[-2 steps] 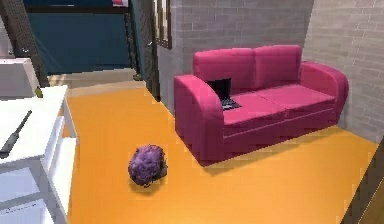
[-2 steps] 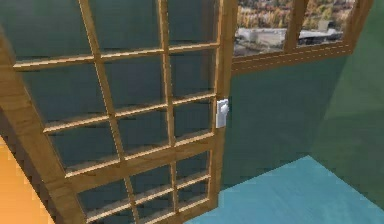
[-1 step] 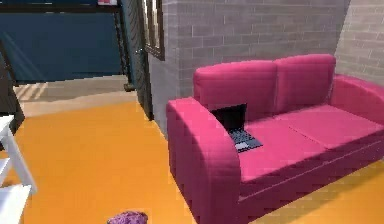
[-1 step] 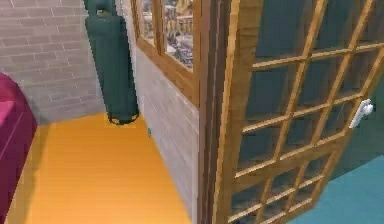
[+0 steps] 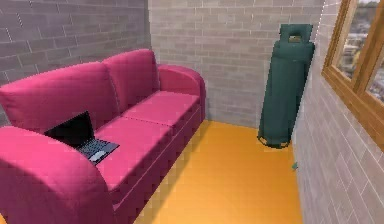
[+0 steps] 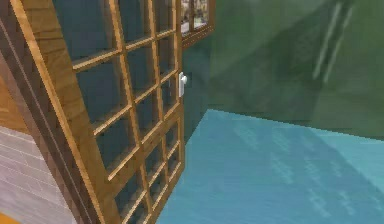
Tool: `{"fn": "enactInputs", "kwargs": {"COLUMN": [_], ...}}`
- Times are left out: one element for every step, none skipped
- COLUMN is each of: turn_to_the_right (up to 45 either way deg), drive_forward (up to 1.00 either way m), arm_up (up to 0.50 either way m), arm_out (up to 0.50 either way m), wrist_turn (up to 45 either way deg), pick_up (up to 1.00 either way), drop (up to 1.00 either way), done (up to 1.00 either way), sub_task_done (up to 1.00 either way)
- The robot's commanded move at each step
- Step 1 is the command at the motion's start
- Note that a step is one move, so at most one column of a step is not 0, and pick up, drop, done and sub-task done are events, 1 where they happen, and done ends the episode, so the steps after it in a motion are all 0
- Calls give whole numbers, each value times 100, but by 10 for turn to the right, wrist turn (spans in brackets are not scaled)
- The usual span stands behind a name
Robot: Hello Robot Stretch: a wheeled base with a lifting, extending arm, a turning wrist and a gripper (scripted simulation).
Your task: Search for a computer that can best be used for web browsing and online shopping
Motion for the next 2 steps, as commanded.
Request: {"fn": "enactInputs", "kwargs": {"turn_to_the_right": [180, 0], "drive_forward": [0, 25], "arm_up": [0, 0], "arm_out": [0, 0], "wrist_turn": [0, 0], "pick_up": [0, 0], "drop": [0, 0], "done": [0, 0], "sub_task_done": [0, 0]}}
